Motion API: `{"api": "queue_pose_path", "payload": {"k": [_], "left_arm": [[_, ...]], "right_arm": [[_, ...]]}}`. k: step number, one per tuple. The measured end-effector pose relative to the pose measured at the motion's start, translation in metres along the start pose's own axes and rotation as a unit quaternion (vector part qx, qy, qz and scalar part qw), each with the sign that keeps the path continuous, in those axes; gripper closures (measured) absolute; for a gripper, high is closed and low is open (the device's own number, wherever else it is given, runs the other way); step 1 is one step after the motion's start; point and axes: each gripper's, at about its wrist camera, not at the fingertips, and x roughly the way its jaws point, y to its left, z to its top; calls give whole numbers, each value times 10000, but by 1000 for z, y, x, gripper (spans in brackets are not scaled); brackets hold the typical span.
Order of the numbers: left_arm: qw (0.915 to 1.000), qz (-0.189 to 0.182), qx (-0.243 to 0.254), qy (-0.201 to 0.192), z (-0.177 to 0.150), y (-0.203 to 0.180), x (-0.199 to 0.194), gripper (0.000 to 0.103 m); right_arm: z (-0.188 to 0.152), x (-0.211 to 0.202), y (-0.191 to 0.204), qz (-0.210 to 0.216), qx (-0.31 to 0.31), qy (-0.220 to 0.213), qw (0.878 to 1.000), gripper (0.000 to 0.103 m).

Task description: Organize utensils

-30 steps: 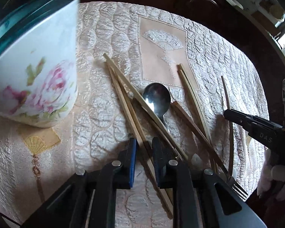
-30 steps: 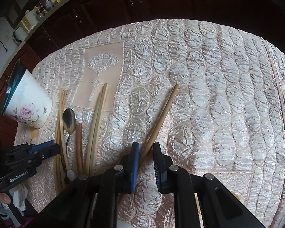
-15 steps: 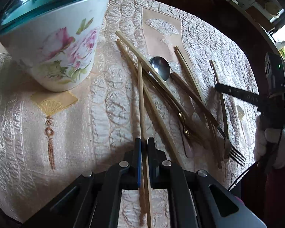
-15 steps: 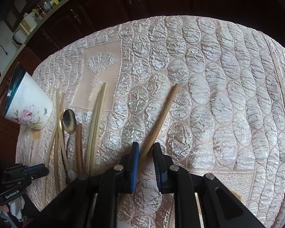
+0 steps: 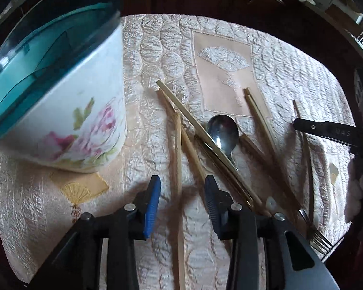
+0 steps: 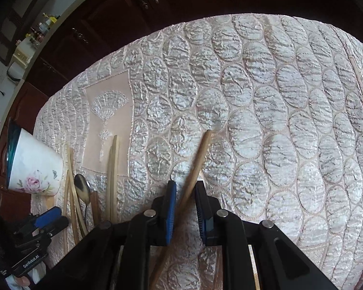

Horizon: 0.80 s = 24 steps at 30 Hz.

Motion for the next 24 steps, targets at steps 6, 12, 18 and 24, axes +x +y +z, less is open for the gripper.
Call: {"api": "queue_pose_path", "payload": {"k": [6,12,18,24], "left_arm": [[9986,-512,-91,44,11,4,4,98],[9962,-837,74,-241,-2,11,-35,98],[9920,-1123,-70,-576,-10,22,-83,98],[9857,-1296,-67,-1080,-2,31,-130,98]], "right_arm": [[1,-14,10,170,-194,-166,9995,91],[0,-60,25,390,-419,-646,9963,93],[-1,-102,42,550,-665,-1020,9910,95],[2,-138,73,760,-979,-1311,9836,96]]}}
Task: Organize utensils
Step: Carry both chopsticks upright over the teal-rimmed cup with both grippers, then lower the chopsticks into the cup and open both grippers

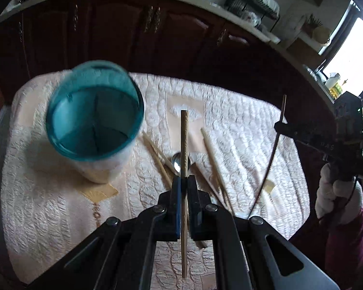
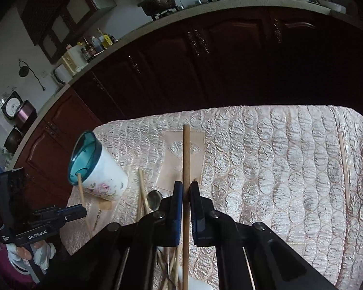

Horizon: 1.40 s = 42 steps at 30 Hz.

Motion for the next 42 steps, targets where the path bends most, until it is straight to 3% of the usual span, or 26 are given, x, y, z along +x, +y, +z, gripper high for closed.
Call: {"api": "queue_pose_path", "payload": {"k": [9,16,23,35,42], "left_arm": [[9953,-50,91,-962,63,6,-94,98],[9877,497,177,-1474,105,26,-128,98],[9788,1264,306,-1581,123,44,-107,98],[9845,1490,-97,-925,109,87,-20,98],[9837,1527,-275,-913,103,94,-10,98]], "right_arm": [[50,-33,76,691,-486,-566,9948,96],[96,-40,143,1068,-981,-871,9856,96],[114,2,192,883,-1324,-787,9841,96],[79,109,187,764,-1273,289,9885,96],[72,128,176,759,-1188,249,9897,90]]}}
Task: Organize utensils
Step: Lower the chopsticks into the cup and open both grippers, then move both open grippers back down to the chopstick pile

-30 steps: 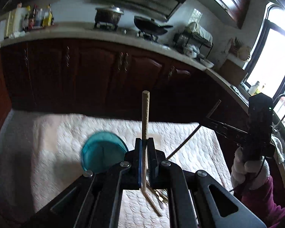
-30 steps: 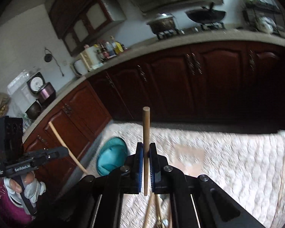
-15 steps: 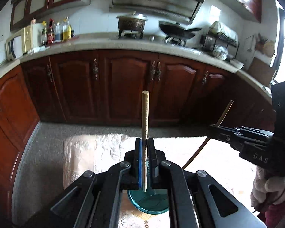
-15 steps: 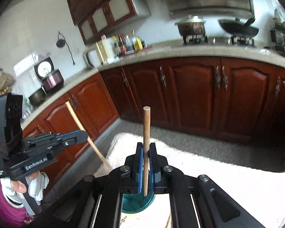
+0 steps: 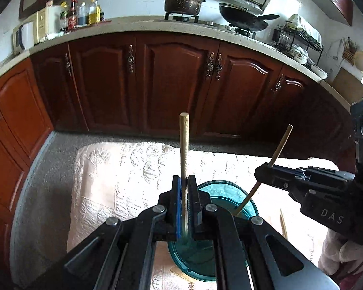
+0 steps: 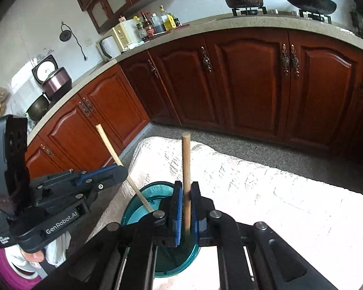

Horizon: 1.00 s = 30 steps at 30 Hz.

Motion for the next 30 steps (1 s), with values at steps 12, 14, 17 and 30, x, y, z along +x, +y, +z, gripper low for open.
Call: {"api": "queue_pose_path", "payload": {"k": [12,14,17,30], "left_arm": [[9993,-80,-333,-115,-14,7,-16,54],[9993,-109,-326,-167,-19,4,-22,50],[9992,-196,-288,-204,-26,-4,-31,47],[9976,-679,47,-92,-65,-59,-53,44]], "right_arm": [[-33,-10,8,-293,-149,15,9995,74],[-42,-16,10,-466,-197,-10,9987,73],[-56,-28,11,-754,-216,-36,9969,64],[-123,-89,-26,-2088,-49,16,9779,48]]}}
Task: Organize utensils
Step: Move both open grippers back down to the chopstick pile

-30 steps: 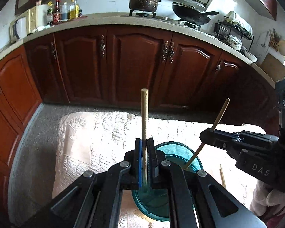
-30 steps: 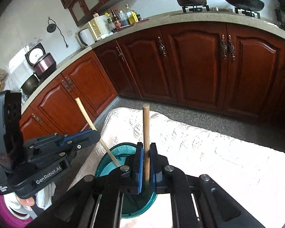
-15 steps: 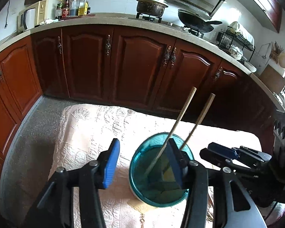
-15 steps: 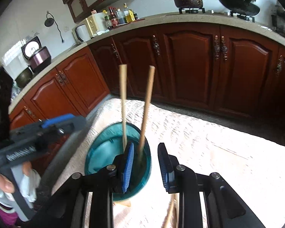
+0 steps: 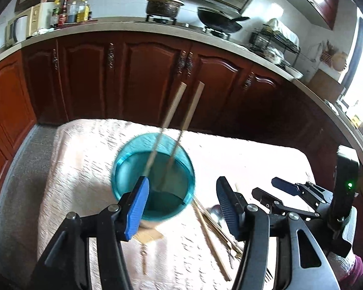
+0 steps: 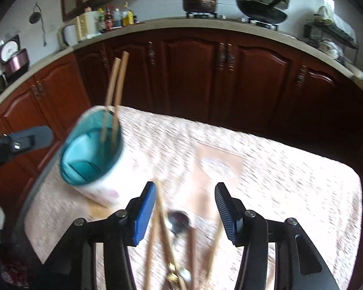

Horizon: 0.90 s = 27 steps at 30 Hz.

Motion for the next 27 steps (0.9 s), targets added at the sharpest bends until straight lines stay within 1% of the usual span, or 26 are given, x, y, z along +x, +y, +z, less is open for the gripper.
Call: {"api": "queue_pose_path", "payload": {"k": [7,13,17,23,27], "left_arm": [[9994,-162,145,267,-24,-27,9,44],[9983,-181,324,458,-43,-45,18,44],[9972,-192,377,620,-56,-53,28,44],[9958,-186,374,814,-70,-56,45,44],[9947,-144,301,971,-81,-51,60,44]], "right_arm": [[-32,-7,-39,-320,280,199,9989,46],[-49,-5,-56,-446,464,361,9973,46],[-59,-4,-63,-469,536,457,9964,46],[-64,3,-66,-462,578,551,9957,46],[-66,13,-67,-336,604,662,9954,46]]}}
